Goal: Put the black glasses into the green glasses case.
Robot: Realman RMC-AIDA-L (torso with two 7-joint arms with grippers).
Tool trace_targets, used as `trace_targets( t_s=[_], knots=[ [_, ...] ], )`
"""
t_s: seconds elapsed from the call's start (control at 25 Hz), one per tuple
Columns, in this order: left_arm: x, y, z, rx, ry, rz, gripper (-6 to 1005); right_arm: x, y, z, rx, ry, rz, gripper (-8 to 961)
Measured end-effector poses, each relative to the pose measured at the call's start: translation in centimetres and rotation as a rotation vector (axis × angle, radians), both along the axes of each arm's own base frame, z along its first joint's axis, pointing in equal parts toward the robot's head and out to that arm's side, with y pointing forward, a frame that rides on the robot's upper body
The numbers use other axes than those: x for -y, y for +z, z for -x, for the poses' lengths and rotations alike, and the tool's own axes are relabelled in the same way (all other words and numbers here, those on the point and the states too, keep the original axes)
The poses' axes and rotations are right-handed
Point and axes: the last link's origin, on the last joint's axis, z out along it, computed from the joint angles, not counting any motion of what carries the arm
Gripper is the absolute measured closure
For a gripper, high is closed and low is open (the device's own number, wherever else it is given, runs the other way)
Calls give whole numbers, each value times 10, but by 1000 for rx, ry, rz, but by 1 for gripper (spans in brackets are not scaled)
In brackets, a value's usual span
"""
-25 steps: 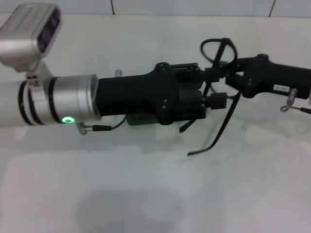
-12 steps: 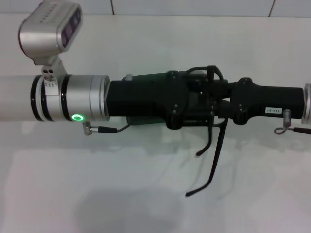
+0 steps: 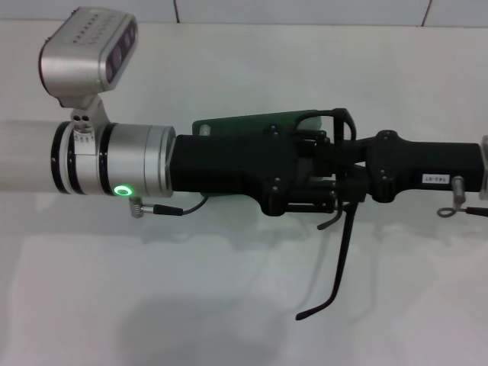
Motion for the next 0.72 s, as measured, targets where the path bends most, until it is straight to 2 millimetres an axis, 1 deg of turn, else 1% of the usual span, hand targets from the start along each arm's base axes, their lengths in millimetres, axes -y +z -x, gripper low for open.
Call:
trace_targets(
  t_s=[0.2,0.52,0.64,0.68,0.72],
  knots=[
    [-1,-1,2,-22,-4,0,412,2,6,-3,-8,5,11,847],
    [-4,-3,-2,-32,-9,-10,412,2,10,-8,5,-2,5,847],
    [-7,4,1,-25,-2,-28,412,2,20,-16,-8,-25,-23,847],
    [-8,9,5,-19,12,-44,412,2,29,-19,-37,-31,-43,847],
    [-10,13,10,-16,31,-64,412,2,32,-19,-46,-28,-46,847]
  ],
)
